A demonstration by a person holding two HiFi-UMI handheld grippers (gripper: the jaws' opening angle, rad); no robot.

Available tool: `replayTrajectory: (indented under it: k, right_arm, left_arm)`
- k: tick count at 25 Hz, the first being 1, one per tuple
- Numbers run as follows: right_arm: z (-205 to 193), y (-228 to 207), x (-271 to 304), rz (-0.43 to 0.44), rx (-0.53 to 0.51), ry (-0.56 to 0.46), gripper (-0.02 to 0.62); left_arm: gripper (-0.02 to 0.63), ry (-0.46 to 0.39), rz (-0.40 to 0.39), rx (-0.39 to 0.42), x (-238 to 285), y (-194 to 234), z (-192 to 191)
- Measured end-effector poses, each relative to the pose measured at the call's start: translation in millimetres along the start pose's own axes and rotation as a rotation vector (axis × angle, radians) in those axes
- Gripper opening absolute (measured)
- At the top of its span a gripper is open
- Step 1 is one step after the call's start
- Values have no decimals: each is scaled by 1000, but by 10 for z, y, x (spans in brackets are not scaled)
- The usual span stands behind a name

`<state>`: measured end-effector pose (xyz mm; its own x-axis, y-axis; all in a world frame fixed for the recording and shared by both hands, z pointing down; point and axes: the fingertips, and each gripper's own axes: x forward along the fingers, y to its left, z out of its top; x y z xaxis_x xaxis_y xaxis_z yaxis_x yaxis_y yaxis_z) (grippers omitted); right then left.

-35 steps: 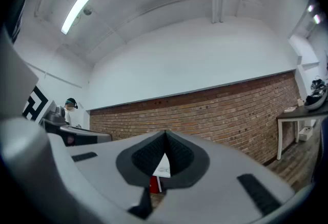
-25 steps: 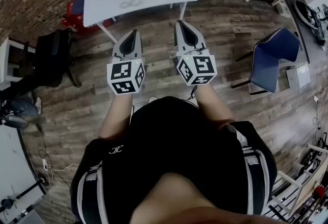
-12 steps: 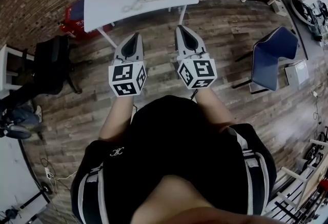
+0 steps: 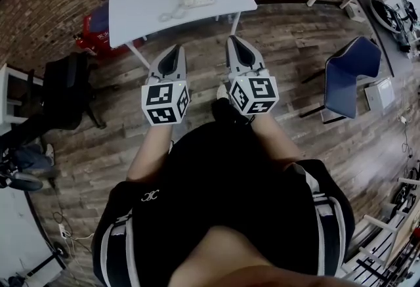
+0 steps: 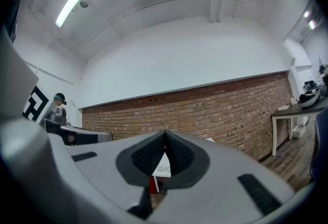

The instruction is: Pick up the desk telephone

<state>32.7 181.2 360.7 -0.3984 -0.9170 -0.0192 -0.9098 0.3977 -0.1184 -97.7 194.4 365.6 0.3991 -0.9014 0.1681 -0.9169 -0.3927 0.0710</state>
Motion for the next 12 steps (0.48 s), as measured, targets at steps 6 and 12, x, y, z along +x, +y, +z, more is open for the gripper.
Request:
replayTrajectory:
  k: [6,12]
  right_arm:
    - [-14,-165,437,5,4,-17,-2]
    - [-72,-367,1046,14,27,-4,-2]
  left_arm:
    - [3,-10,21,17,337,235,63]
    - [3,5,56,8,795,581,108]
